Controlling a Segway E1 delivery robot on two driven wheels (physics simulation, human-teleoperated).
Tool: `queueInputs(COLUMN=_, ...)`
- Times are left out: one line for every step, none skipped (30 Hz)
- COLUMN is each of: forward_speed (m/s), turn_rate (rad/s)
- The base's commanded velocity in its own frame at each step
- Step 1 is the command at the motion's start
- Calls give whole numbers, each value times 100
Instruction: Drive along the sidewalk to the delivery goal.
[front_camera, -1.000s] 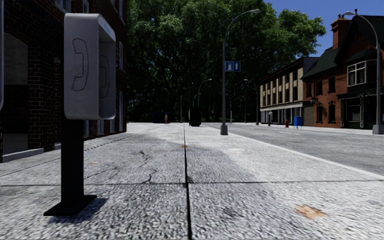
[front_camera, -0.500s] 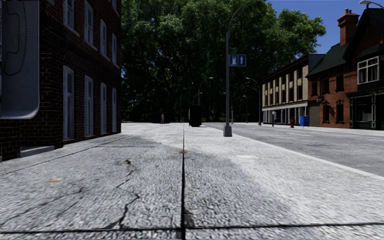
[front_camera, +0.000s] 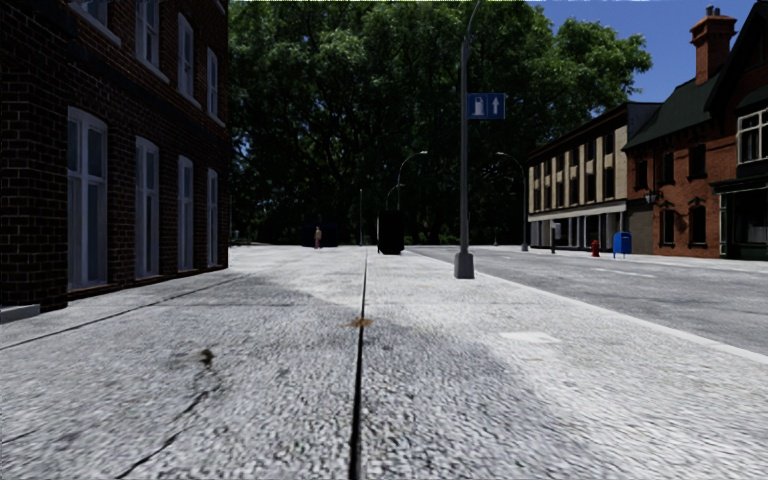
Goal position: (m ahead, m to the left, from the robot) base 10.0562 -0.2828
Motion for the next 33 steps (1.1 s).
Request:
queueInputs(forward_speed=200, turn_rate=0)
queueInputs(forward_speed=200, turn_rate=0)
queueInputs(forward_speed=200, turn_rate=0)
queueInputs(forward_speed=200, turn_rate=0)
queueInputs(forward_speed=200, turn_rate=0)
queueInputs(forward_speed=200, turn_rate=0)
queueInputs(forward_speed=200, turn_rate=0)
queueInputs(forward_speed=200, turn_rate=0)
queueInputs(forward_speed=200, turn_rate=0)
queueInputs(forward_speed=200, turn_rate=0)
queueInputs(forward_speed=200, turn_rate=42)
queueInputs(forward_speed=200, turn_rate=42)
queueInputs(forward_speed=200, turn_rate=88)
queueInputs(forward_speed=200, turn_rate=105)
queueInputs(forward_speed=200, turn_rate=112)
queueInputs(forward_speed=200, turn_rate=75)
queueInputs(forward_speed=200, turn_rate=23)
queueInputs(forward_speed=200, turn_rate=23)
queueInputs(forward_speed=200, turn_rate=7)
queueInputs(forward_speed=200, turn_rate=1)
queueInputs(forward_speed=200, turn_rate=0)
queueInputs(forward_speed=200, turn_rate=0)
queueInputs(forward_speed=200, turn_rate=0)
queueInputs(forward_speed=200, turn_rate=0)
queueInputs(forward_speed=200, turn_rate=0)
queueInputs(forward_speed=200, turn_rate=0)
queueInputs(forward_speed=200, turn_rate=0)
queueInputs(forward_speed=200, turn_rate=0)
queueInputs(forward_speed=200, turn_rate=0)
queueInputs(forward_speed=200, turn_rate=0)
queueInputs(forward_speed=200, turn_rate=0)
queueInputs(forward_speed=200, turn_rate=0)
queueInputs(forward_speed=200, turn_rate=0)
